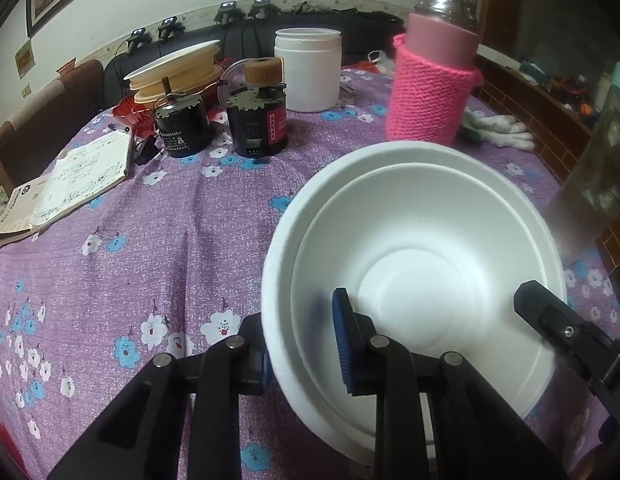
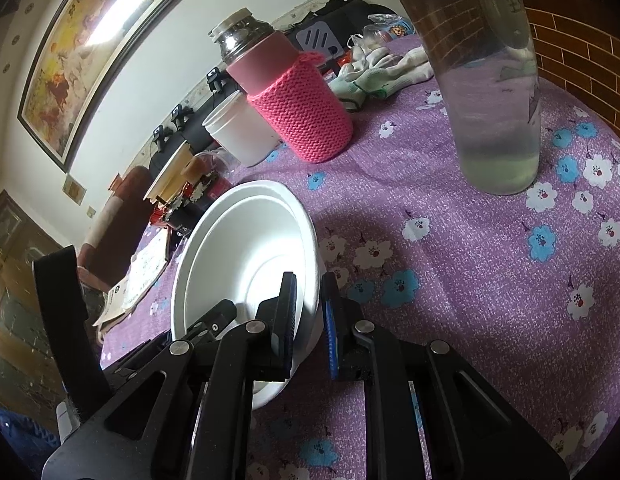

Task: Organize plates and bowls
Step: 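Lift the white bowl and carry it toward the red plate stack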

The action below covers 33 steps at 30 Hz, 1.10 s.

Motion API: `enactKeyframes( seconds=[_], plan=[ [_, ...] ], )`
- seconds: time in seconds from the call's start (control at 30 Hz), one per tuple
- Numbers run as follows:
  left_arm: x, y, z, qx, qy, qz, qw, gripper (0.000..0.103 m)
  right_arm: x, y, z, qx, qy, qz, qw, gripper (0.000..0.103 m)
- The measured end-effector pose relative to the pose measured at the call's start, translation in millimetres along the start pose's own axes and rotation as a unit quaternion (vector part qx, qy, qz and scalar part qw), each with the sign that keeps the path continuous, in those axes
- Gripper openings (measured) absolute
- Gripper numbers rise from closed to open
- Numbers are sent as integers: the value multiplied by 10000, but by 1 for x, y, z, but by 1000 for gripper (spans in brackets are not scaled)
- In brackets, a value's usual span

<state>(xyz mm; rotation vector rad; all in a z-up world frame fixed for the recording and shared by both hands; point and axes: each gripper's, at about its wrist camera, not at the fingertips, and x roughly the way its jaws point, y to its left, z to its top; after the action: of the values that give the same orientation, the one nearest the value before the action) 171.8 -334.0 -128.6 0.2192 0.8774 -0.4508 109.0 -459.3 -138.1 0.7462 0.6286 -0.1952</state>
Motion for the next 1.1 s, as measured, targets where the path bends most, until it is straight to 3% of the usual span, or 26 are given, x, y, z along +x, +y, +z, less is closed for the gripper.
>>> enactKeyframes(
  seconds=[0.33, 1.1],
  plan=[
    [-15, 10, -3, -94, -96, -21, 9999, 19, -6, 5, -2, -1, 31, 125, 9999, 11],
    [-61, 55, -44, -459, -184, 268, 9984, 20, -29, 56, -36, -620, 119, 444, 9970, 12]
  ],
)
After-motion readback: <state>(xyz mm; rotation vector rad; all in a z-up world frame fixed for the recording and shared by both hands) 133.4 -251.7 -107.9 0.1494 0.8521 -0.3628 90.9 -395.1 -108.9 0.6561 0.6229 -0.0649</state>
